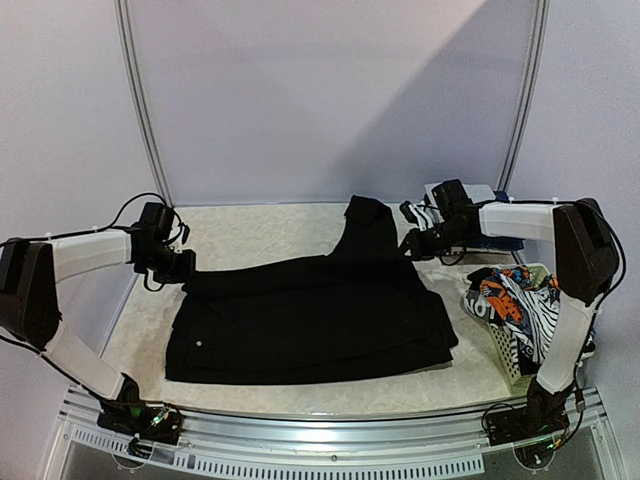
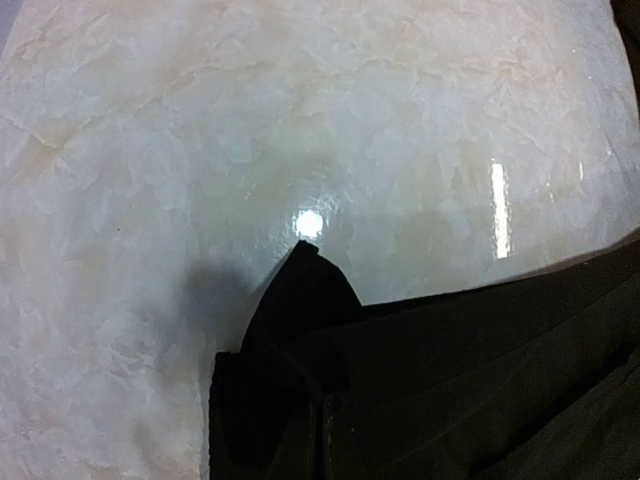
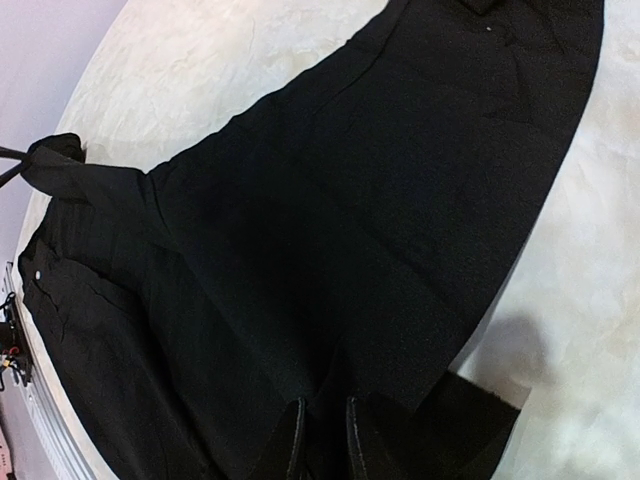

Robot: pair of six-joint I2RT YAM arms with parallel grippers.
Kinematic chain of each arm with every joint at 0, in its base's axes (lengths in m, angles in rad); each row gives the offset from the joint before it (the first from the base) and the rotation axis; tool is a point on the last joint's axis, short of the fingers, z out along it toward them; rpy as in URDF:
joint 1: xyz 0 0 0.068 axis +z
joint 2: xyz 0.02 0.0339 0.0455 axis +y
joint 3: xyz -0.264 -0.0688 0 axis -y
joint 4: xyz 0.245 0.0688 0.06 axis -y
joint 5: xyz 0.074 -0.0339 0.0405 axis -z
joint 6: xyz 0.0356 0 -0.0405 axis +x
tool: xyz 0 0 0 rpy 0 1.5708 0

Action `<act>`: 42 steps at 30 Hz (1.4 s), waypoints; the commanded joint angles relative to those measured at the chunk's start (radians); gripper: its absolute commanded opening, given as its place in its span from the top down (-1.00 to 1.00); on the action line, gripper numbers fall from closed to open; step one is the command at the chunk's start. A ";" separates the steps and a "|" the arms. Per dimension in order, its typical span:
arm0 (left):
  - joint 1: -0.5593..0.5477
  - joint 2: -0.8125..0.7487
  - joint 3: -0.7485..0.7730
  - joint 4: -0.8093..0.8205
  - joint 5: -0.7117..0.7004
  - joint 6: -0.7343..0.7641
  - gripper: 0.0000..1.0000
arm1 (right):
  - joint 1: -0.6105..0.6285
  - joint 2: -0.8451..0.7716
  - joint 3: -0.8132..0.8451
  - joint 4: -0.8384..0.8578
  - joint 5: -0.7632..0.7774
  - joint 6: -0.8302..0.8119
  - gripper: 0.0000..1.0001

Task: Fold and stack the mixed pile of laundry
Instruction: Pick up the 1/3-folded tank top from the center of the board.

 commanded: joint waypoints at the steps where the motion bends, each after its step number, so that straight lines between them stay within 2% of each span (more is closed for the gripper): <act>1: -0.031 -0.069 -0.043 -0.023 -0.027 -0.012 1.00 | 0.007 -0.071 -0.055 0.035 0.038 0.019 0.71; 24: -0.140 -0.265 -0.235 -0.047 -0.107 -0.138 1.00 | 0.011 -0.194 -0.360 0.153 0.167 0.191 0.72; 31: -0.164 -0.380 -0.319 -0.061 -0.135 -0.204 0.95 | 0.011 -0.220 -0.433 0.168 0.210 0.232 0.72; 33: -0.167 -0.418 -0.340 -0.062 -0.144 -0.222 0.85 | 0.010 -0.240 -0.440 0.162 0.218 0.233 0.72; 35: -0.168 -0.457 -0.352 -0.069 -0.162 -0.239 0.59 | 0.011 -0.267 -0.441 0.148 0.214 0.231 0.71; 38: -0.169 -0.532 -0.337 -0.084 -0.218 -0.248 0.38 | 0.021 -0.308 -0.441 0.144 0.181 0.234 0.64; 40: -0.170 -0.557 -0.297 -0.093 -0.248 -0.239 0.25 | 0.040 -0.331 -0.427 0.147 0.158 0.239 0.52; 42: -0.176 -0.535 -0.245 -0.098 -0.240 -0.220 0.12 | 0.065 -0.343 -0.399 0.141 0.147 0.240 0.25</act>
